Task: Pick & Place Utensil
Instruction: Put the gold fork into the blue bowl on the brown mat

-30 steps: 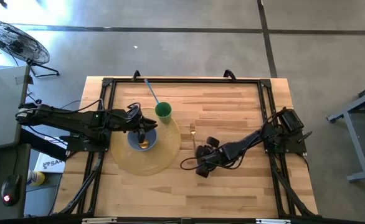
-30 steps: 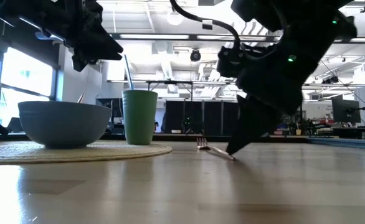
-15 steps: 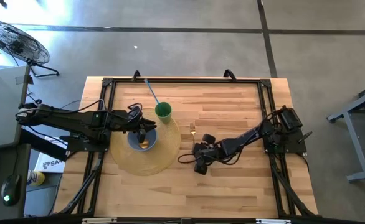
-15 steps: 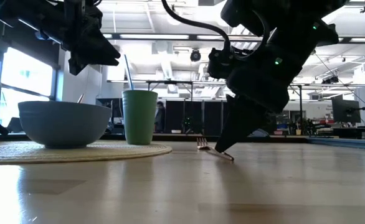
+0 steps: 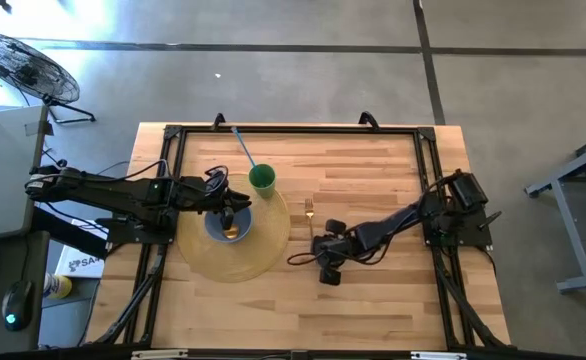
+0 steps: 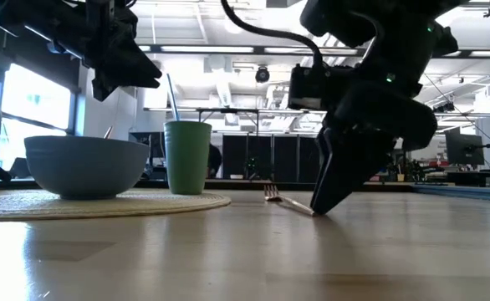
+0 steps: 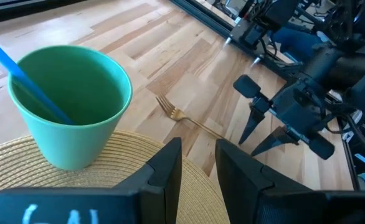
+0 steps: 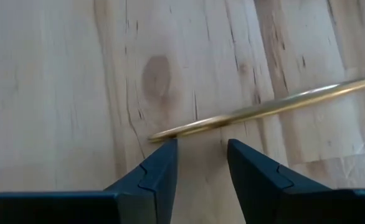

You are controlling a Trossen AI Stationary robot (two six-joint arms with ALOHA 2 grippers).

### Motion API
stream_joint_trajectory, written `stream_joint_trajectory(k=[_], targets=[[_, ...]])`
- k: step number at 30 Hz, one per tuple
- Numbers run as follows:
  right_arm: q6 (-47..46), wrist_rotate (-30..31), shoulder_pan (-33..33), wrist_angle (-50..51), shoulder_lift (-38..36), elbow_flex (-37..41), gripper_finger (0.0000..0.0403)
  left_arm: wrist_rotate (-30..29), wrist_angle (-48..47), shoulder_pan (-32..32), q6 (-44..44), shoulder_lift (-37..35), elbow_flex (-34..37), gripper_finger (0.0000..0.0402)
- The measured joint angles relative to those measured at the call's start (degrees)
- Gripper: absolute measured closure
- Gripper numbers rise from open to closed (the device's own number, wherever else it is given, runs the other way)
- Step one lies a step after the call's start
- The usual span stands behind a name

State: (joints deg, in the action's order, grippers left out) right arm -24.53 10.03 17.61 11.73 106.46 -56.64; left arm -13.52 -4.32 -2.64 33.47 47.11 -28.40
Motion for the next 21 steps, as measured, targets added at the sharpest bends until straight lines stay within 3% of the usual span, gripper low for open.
stream_joint_trajectory(k=[12,21], targets=[[2.1,0.9,-0.9,-9.9,3.2,0.1,0.0269,-0.3,0.8,0.0,0.0,0.2,0.0,0.0305],[5.1,4.1,-1.4,-17.5,4.7,0.2,0.0269,0.9,5.6,0.0,1.0,7.2,-0.1,0.0305]])
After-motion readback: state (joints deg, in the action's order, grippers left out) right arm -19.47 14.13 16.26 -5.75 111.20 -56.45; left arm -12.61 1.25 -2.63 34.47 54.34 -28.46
